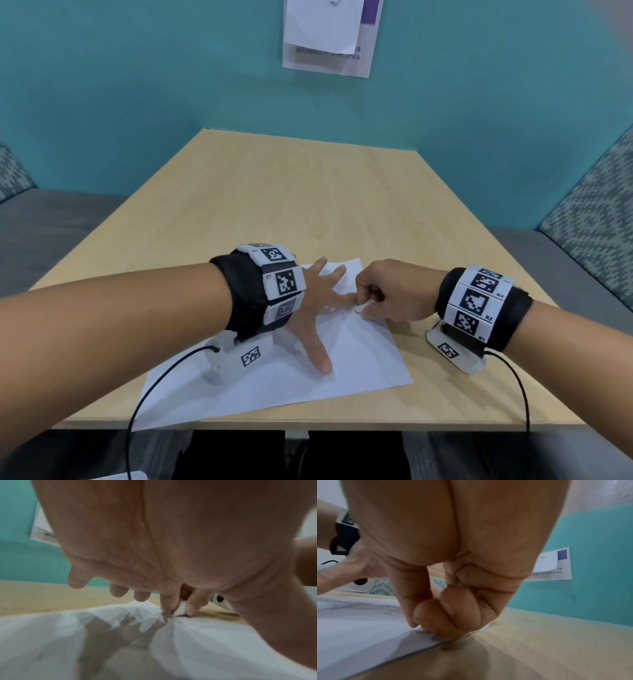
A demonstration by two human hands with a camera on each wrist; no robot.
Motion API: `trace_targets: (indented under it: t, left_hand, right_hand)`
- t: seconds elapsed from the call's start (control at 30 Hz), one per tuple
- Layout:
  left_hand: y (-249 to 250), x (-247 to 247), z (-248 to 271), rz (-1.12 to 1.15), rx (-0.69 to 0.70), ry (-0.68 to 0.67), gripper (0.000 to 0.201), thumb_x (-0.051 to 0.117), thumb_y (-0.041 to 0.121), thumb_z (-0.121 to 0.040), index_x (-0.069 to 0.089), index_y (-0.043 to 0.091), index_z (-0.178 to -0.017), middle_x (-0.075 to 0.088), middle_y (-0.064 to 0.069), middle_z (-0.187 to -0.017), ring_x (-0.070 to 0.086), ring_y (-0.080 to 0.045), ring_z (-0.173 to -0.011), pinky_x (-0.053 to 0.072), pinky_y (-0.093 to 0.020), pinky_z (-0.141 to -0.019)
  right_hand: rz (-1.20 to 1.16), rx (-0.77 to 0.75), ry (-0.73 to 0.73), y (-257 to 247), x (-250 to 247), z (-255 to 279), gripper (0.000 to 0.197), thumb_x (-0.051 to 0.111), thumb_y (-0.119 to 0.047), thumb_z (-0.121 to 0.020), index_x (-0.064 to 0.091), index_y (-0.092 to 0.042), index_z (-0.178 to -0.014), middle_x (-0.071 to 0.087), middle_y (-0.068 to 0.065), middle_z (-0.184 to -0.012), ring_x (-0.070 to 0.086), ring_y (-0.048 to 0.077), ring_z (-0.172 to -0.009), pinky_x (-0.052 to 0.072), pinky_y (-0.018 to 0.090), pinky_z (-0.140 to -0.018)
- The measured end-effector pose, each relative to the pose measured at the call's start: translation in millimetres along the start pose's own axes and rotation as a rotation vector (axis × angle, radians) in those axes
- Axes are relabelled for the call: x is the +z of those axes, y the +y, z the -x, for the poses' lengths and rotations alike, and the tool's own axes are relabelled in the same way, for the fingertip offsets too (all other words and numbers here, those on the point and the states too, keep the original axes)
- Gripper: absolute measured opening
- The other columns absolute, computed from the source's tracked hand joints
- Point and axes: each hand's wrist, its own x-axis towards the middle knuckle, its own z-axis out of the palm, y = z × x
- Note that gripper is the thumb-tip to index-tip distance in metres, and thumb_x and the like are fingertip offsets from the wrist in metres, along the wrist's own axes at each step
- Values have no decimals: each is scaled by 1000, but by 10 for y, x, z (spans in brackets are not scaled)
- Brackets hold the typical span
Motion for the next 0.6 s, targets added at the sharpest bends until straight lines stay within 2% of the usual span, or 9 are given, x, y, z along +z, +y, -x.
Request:
trace_targets:
  t: [0.07, 0.13, 0.2, 0.27, 0.3, 0.43, 0.53, 0.6]
  left_hand:
    - [4, 65, 61, 23, 12, -35, 132, 74, 77, -60, -26, 56, -143, -29, -3, -161, -26, -35, -147, -8, -68, -111]
    - [8, 107, 75, 44, 15, -27, 130, 76, 73, -62, -21, 55, -146, -31, -3, -161, -25, -36, -147, -7, -68, -112]
    - [23, 120, 82, 36, 17, -15, 127, 77, 72, -64, -15, 51, -150, -31, -4, -160, -25, -38, -147, -5, -67, -112]
    - [30, 115, 103, 30, 24, -17, 129, 76, 71, -65, -16, 48, -151, -31, -5, -160, -25, -40, -146, -6, -66, -113]
    - [32, 111, 111, 38, 30, -23, 126, 76, 71, -66, -14, 48, -152, -31, -6, -160, -25, -40, -146, -7, -65, -113]
    - [34, 107, 144, 83, 19, -39, 114, 75, 70, -68, 2, 52, -153, -34, -3, -159, -28, -38, -146, -8, -65, -113]
    - [104, 39, 214, 62, 73, -17, 102, 75, 61, -75, 17, 41, -156, -24, -4, -163, -29, -36, -145, -16, -56, -112]
    - [106, 29, 215, 70, 97, -12, 104, 75, 58, -76, 12, 40, -157, -19, -2, -164, -29, -33, -145, -21, -52, -108]
  right_hand:
    - [7, 0, 14, -26, 1, 26, 9, 65, -27, -84, 63, -19, -89, 52, -12, -69, 48, 10, -63, 36, 20, -58]
    - [-6, -49, -4, -131, 42, 96, 8, 63, -24, -84, 63, -20, -90, 54, -12, -72, 50, 9, -65, 38, 22, -62]
    - [-31, -182, -74, -351, 156, 216, 5, 60, -19, -82, 60, -18, -87, 53, -13, -71, 48, 3, -62, 38, 19, -61]
    - [-45, -291, -131, -522, 236, 287, 5, 59, -18, -83, 58, -22, -85, 50, -16, -67, 46, 1, -58, 36, 14, -57]
    - [-40, -293, -133, -518, 218, 268, 5, 60, -18, -83, 59, -23, -85, 49, -16, -67, 46, 1, -58, 35, 14, -57]
    - [-32, -139, -45, -290, 68, 100, 12, 65, -22, -83, 65, -18, -94, 55, -11, -73, 48, 1, -63, 39, 23, -65]
    - [-83, -233, -110, -490, 195, 172, 6, 64, -22, -83, 63, -20, -88, 62, -2, -77, 53, 10, -64, 47, 28, -62]
    - [-86, -263, -145, -519, 220, 189, 5, 64, -21, -83, 60, -24, -86, 60, -5, -73, 54, 11, -64, 47, 28, -62]
